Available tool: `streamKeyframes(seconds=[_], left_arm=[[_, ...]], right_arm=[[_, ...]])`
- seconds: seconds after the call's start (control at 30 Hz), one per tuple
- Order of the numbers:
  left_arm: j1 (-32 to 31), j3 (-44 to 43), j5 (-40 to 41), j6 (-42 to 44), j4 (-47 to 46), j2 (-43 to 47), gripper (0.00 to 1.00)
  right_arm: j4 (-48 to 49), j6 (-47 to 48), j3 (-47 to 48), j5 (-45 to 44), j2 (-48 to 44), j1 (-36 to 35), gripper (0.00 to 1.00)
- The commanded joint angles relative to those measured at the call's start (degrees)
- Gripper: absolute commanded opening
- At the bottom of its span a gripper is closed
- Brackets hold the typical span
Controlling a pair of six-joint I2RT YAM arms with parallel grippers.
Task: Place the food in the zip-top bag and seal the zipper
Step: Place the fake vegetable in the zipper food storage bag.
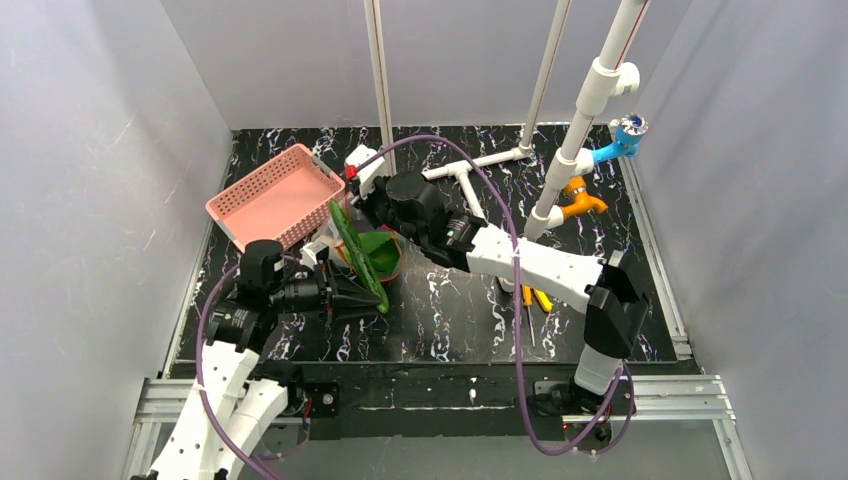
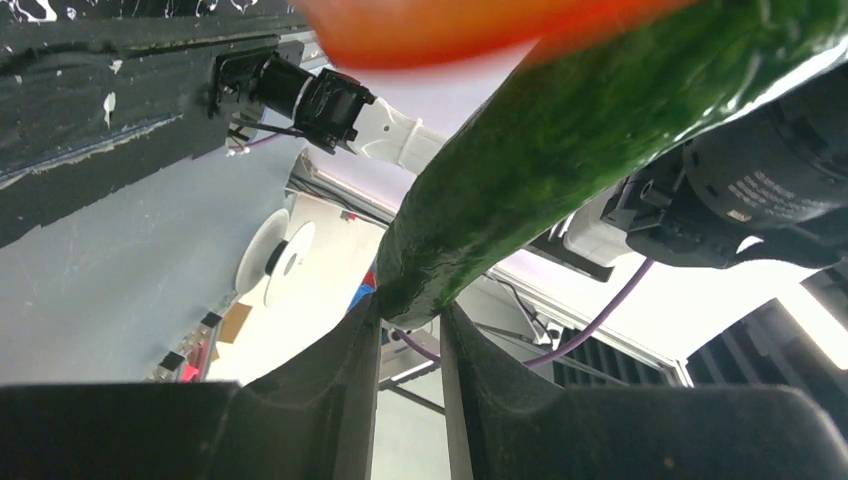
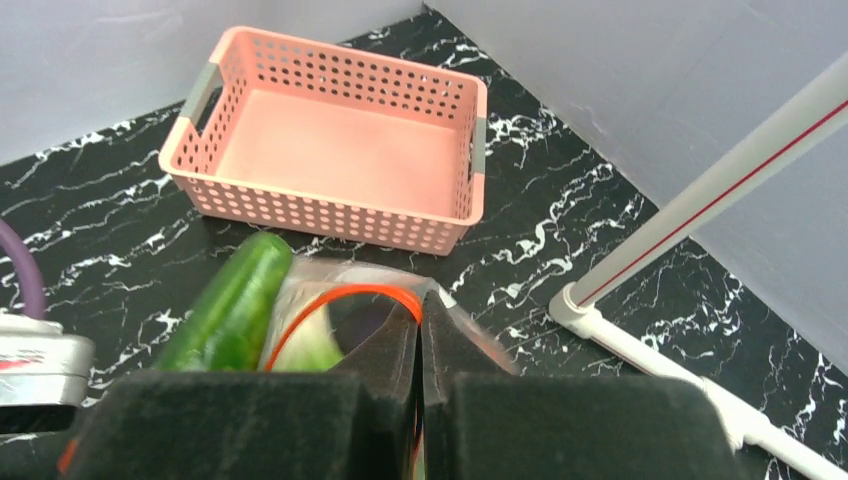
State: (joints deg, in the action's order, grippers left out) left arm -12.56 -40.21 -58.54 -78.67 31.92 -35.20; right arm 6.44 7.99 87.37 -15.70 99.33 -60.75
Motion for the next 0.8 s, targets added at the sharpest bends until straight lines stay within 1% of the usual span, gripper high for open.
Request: streamKeyframes(seconds=[0.0,0.07,0.17,0.23,0.27,0.33,0.4,0.47,0.5,0.53,0.6,0.7,0.77], left_arm=[[-1.27,0.80,-3.88,-1.97,-2.07,0.03,0.00],[-1.35,1.50,-5.08,-1.88,-1.74,0.87,0.00],[-1.33,3.37,-5.93,-2.54,-1.22,2.94,0.00],[-1.33,4.61,-5.14,-3.92,-1.39,3.92,0.00],[-1.33,2.87,-5.61,-3.50,-1.67,2.51,0.00],[-1.34,0.26,-5.58,-2.24,-1.72,-0.40,0.00],[-1.45,2.87,-5.35,-5.03,-5.52,-0.40,0.00],[-1.46,5.97,-3.21,-9.78,-9.50,1.05,0.00],[-1.46,8.68,-1.41,-16.07,-13.54,2.86,0.00],[-1.42,14.35,0.96,-28.07,-23.89,5.25,0.00],[-1.43,17.60,3.52,-35.41,-30.05,7.01,0.00],[-1.47,20.09,8.79,-41.88,-31.52,11.20,0.00],[-1.47,20.43,14.07,-44.44,-29.60,14.10,0.00]], right_arm=[[11.21,1.25,2.38,-1.83,-2.15,-0.07,0.01],[7.30,0.65,6.65,-4.09,0.43,-0.07,0.01],[3.95,0.47,12.33,-8.15,4.16,-0.15,0.01],[6.71,0.54,10.85,-6.86,3.73,-0.16,0.01],[4.69,0.35,13.84,-6.82,5.41,-0.20,0.01],[5.62,0.43,14.34,-6.47,5.44,-0.55,0.01],[5.94,2.05,13.99,-6.89,5.32,-1.63,0.01],[8.95,2.98,10.27,-6.48,3.15,-2.65,0.01],[11.43,4.17,5.81,-6.51,0.43,-3.49,0.01],[14.05,4.51,0.15,-5.24,-2.81,-4.55,0.01],[15.22,4.73,-2.58,-4.87,-4.84,-5.10,0.01],[15.64,4.91,-5.32,-5.72,-7.02,-5.46,0.01],[15.65,4.66,-6.58,-6.38,-7.82,-5.56,0.01]])
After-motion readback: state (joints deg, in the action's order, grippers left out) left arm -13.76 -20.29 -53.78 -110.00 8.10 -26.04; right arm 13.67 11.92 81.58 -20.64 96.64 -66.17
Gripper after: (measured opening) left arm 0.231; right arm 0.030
